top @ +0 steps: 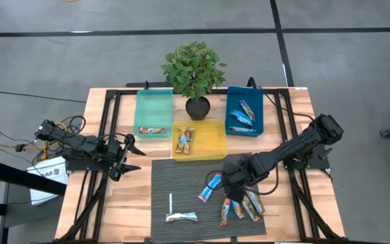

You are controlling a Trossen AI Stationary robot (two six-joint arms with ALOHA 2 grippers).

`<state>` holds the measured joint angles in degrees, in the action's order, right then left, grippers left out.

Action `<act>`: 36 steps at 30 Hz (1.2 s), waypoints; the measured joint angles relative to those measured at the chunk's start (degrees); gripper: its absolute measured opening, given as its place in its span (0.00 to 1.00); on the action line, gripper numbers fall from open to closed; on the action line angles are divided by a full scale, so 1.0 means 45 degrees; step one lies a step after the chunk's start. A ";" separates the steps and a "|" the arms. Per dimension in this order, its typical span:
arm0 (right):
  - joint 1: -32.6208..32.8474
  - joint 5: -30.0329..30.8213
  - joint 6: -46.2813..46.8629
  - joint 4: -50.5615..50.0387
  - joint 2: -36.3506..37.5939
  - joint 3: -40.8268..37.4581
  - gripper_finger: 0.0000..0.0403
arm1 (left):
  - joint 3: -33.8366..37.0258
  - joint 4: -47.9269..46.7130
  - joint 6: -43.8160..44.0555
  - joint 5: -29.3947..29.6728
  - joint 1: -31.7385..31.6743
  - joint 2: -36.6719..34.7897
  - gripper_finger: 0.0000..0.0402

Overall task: Pick and place Granola Bars by type
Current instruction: Put the orange granola bar into the yellow bin

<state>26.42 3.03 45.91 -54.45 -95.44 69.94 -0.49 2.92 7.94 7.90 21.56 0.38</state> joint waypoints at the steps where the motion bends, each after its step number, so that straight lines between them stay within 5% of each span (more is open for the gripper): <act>1: 0.0039 -0.0239 0.0824 0.0071 0.0013 0.0014 0.65 | 0.0000 0.0001 0.0010 0.0000 -0.0001 0.0000 0.66; 8: 0.0389 -0.0964 0.5666 -0.0260 -0.0048 0.0002 0.65 | 0.0000 0.0001 -0.0001 0.0000 0.0001 0.0000 0.66; 18: 0.1096 -0.1539 0.9300 -0.0243 -0.0117 0.0007 0.65 | 0.0000 0.0004 -0.0041 0.0000 0.0001 0.0000 0.66; 29: 0.1945 -0.3628 0.9827 0.2506 -0.1896 0.0007 0.65 | 0.0001 0.0001 -0.0019 -0.0004 -0.0004 -0.0005 0.66; 36: 0.1752 -0.3699 0.9687 0.3259 -0.2735 0.0012 0.65 | 0.0005 -0.0001 -0.0015 -0.0005 -0.0004 -0.0005 0.66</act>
<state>34.30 -13.62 89.50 -39.78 -107.75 70.00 -0.47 2.92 7.88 7.88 21.54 0.36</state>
